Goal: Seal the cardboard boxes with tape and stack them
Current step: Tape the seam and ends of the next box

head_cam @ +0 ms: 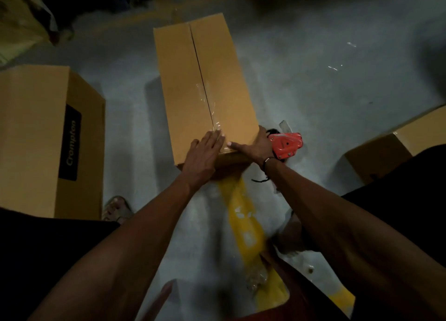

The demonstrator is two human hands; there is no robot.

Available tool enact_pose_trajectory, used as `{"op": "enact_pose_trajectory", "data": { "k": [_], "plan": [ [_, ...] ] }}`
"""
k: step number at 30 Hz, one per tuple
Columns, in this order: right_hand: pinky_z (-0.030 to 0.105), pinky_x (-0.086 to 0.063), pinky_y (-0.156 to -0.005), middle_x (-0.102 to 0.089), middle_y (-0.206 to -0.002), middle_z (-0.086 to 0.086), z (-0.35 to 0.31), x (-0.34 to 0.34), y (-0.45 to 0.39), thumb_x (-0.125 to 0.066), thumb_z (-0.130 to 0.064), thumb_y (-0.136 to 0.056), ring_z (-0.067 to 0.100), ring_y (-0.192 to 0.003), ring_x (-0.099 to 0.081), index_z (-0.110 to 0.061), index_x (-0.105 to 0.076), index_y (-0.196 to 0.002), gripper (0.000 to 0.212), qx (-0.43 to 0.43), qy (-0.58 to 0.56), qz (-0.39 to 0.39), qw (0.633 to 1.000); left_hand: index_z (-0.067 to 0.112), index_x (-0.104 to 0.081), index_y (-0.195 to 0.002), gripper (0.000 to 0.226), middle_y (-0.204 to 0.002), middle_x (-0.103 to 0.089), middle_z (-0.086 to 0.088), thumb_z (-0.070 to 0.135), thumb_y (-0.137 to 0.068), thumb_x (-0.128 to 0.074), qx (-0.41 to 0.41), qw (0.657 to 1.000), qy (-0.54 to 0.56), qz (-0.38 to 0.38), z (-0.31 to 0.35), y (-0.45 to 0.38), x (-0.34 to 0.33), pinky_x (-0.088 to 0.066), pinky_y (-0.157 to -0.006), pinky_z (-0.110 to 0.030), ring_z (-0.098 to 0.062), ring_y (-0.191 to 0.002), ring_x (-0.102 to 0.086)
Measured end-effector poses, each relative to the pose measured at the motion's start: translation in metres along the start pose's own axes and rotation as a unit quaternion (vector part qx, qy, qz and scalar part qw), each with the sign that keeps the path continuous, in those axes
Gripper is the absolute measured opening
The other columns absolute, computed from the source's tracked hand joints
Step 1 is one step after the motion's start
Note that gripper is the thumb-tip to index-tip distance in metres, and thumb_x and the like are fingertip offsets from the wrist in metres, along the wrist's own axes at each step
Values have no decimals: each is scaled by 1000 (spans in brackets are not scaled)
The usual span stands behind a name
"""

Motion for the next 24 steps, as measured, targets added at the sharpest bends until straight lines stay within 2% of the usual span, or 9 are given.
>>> {"op": "enact_pose_trajectory", "data": {
  "k": [4, 7, 10, 12, 14, 16, 18, 20, 24],
  "plan": [
    [48, -47, -107, -49, -144, 10, 1, -2, -16, -95, -45, -65, 31, -130, -49, -15, -28, -150, 113, -8, -25, -38, 999, 21, -16, -165, 84, -173, -12, -1, 1, -94, -56, 21, 999, -29, 18, -1, 2, -2, -12, -125, -53, -28, -159, -8],
    [47, -46, -108, -48, -145, 7, 5, -2, -17, -94, -43, -66, 28, -129, -48, -16, -27, -151, 112, 3, -46, -55, 997, 19, -28, -162, 67, -169, -25, -3, 6, -98, -47, 10, 997, -53, 47, 4, 7, -6, -17, -123, -54, -29, -156, -21],
    [40, -49, -104, -53, -138, 3, 11, 2, -15, -91, -46, -70, 22, -122, -52, -18, -35, -149, 101, -2, -73, -63, 995, 15, -42, -155, 60, -162, -40, -6, 6, -97, -52, -10, 995, -78, 63, 4, 8, -8, -28, -117, -56, -30, -150, -36],
    [39, -53, -95, -62, -127, 4, 24, 9, -13, -80, -69, -66, 20, -111, -60, -17, -54, -135, 90, -47, -130, -14, 990, 12, -51, -148, 58, -155, -49, -10, 0, -91, -57, -40, 992, -91, 72, 3, 8, -9, -39, -108, -56, -34, -142, -46],
    [41, -55, -87, -71, -109, 7, 48, 21, -12, -61, -78, -70, 24, -97, -66, -15, -69, -114, 77, -108, -175, 95, 974, 8, -60, -138, 56, -146, -57, -15, -6, -84, -65, -71, 990, -82, 88, 1, 8, -9, -51, -95, -53, -39, -132, -55],
    [46, -51, -99, -69, -120, 16, 81, 34, -12, -53, -68, -88, 35, -110, -65, -11, -67, -124, 69, -200, -156, 181, 950, 7, -66, -130, 56, -140, -62, -16, -4, -76, -74, -71, 991, -39, 105, 2, 8, -6, -58, -85, -49, -41, -124, -60],
    [47, -45, -106, -62, -134, 23, 115, 44, -10, -49, -62, -96, 40, -123, -58, -3, -60, -133, 70, -286, -130, 203, 928, 11, -70, -121, 37, -133, -66, -12, 8, -84, -73, -49, 991, 3, 128, 7, 7, -1, -60, -78, -47, -38, -118, -64],
    [46, -45, -107, -60, -136, 23, 134, 48, -8, -45, -67, -96, 41, -124, -56, -2, -59, -134, 77, -321, -135, 177, 920, 14, -72, -112, 23, -127, -68, -8, 21, -91, -68, -22, 987, 24, 157, 15, 7, 3, -59, -73, -43, -33, -110, -67],
    [46, -41, -111, -57, -139, 24, 147, 48, -22, -29, -70, -100, 42, -127, -54, 0, -57, -136, 84, -307, -80, 108, 942, 15, -69, -113, 25, -127, -63, -7, 28, -91, -64, 33, 982, 70, 172, 21, 5, -4, -55, -69, -37, -28, -96, -65]
  ]
}}
Point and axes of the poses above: each hand's wrist, its own y-axis away from the middle knuckle, its own x-axis out of the back of the hand, z = x × y, the point moved 3 cm from there along -y, towards the middle knuckle
